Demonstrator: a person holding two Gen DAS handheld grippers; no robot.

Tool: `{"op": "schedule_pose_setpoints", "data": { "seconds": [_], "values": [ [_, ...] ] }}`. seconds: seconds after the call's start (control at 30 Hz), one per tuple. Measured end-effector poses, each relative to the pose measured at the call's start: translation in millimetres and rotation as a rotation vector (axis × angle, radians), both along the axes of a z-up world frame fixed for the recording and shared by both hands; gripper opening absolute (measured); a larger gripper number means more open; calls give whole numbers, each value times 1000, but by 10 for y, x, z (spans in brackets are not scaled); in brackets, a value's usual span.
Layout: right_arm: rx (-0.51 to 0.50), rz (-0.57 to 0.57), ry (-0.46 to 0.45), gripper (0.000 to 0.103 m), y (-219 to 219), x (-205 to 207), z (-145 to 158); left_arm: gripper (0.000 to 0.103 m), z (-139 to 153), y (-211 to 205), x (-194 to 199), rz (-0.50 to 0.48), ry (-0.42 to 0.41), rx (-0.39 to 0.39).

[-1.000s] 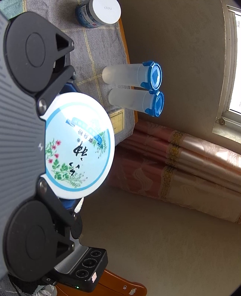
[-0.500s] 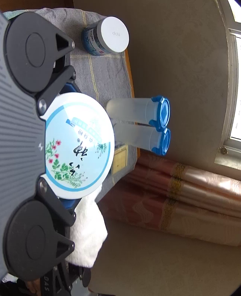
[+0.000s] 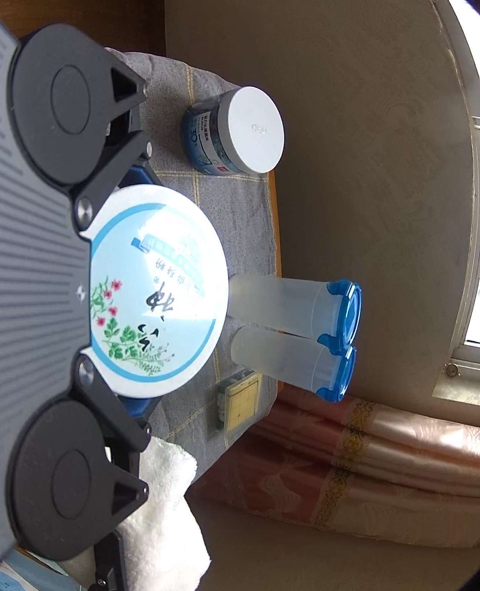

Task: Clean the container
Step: 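Lower the white tin onto the towel with the left tool and open it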

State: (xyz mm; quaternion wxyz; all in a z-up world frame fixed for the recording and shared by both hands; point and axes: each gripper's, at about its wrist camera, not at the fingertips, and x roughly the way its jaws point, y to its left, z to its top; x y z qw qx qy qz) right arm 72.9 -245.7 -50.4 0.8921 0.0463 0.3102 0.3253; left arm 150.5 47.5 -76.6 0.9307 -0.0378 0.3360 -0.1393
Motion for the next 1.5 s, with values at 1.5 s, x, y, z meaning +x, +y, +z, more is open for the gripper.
{"op": "schedule_pose_setpoints", "data": {
  "seconds": [1.5],
  "values": [
    [-15,-135,78,18,11,336,-373,97,-711,699,616,297,15,137]
  ]
}}
